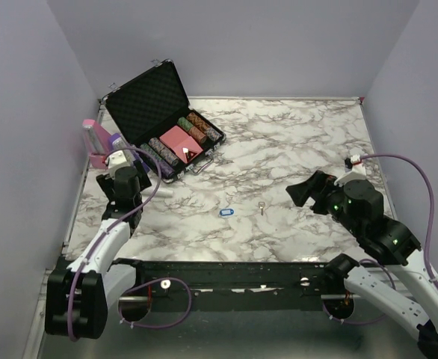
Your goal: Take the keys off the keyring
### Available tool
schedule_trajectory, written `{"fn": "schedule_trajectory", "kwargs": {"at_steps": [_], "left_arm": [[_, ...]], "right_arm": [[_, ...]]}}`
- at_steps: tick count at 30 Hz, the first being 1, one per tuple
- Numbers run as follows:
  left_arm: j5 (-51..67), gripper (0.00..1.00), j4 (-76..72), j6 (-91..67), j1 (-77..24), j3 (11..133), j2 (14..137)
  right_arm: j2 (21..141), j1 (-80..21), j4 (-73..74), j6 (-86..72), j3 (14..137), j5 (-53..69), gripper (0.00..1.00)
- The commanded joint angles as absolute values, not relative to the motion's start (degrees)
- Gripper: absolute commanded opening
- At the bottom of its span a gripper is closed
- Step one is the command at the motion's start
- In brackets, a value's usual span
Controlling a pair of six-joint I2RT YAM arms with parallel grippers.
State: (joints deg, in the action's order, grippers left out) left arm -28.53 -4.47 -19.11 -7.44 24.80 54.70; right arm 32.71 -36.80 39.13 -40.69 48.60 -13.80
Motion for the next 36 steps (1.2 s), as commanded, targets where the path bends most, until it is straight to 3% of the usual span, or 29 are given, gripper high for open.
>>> {"fn": "schedule_trajectory", "kwargs": {"at_steps": [1, 11, 16, 20, 22, 31, 36], "left_arm": [[-26.11, 0.99, -23.25, -13.55, -4.84, 21.02, 58.79], [-14.96, 0.99, -45.13, -7.13, -1.50, 21.19, 70.47], [-7.13, 0.99, -48.50, -3.69, -1.49, 20.22, 71.37], [-6.49, 0.99, -66.47, -2.73, -1.49, 12.23, 74.07], [-7.64, 0.99, -60.73, -3.79, -1.49, 13.62, 72.94], [-8.17, 0.99, -61.98, -3.69, -1.76, 13.36, 73.04], [-8.26, 0.99, -62.93, -3.43, -1.67, 13.18, 73.39]], "right_arm": [[33.13, -37.00, 40.17, -42.19, 49.13, -10.20, 1.00], [40.86, -37.09, 44.03, -44.74, 54.31, -10.63, 1.00], [42.97, -37.09, 43.16, -43.68, 55.46, -11.51, 1.00], [44.21, -37.09, 41.58, -45.34, 54.85, -10.90, 1.00], [45.17, -37.00, 40.61, -46.75, 54.49, -10.20, 1.00], [49.56, -37.09, 38.67, -47.37, 52.12, -8.09, 1.00], [56.41, -37.09, 38.76, -41.41, 50.98, -0.72, 1.00]]}}
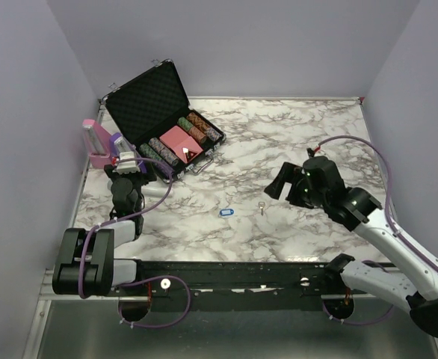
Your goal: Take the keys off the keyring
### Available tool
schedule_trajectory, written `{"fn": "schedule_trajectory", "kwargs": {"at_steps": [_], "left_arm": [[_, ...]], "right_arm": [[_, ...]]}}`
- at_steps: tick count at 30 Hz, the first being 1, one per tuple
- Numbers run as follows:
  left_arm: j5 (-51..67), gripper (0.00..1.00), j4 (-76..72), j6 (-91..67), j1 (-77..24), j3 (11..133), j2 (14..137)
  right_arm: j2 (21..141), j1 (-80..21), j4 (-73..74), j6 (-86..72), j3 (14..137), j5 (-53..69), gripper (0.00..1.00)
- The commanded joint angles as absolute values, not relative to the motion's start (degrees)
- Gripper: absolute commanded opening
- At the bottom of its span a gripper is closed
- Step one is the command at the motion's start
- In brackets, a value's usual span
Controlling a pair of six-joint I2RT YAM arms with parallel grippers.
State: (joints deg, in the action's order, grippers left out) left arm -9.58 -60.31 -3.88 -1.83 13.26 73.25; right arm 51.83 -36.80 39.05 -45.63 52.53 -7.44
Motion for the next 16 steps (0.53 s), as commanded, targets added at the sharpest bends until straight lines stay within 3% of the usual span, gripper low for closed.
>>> {"fn": "schedule_trajectory", "kwargs": {"at_steps": [1, 16], "left_arm": [[-8.26, 0.99, -62.67, -3.60, -1.67, 13.27, 73.21], [-8.26, 0.99, -62.93, -3.52, -1.67, 13.27, 73.30]], "right_arm": [[57.99, -37.09, 38.76, -40.61, 51.24, 1.47, 1.00], [60.38, -37.00, 26.28, -38.76, 46.58, 13.44, 1.00]]}}
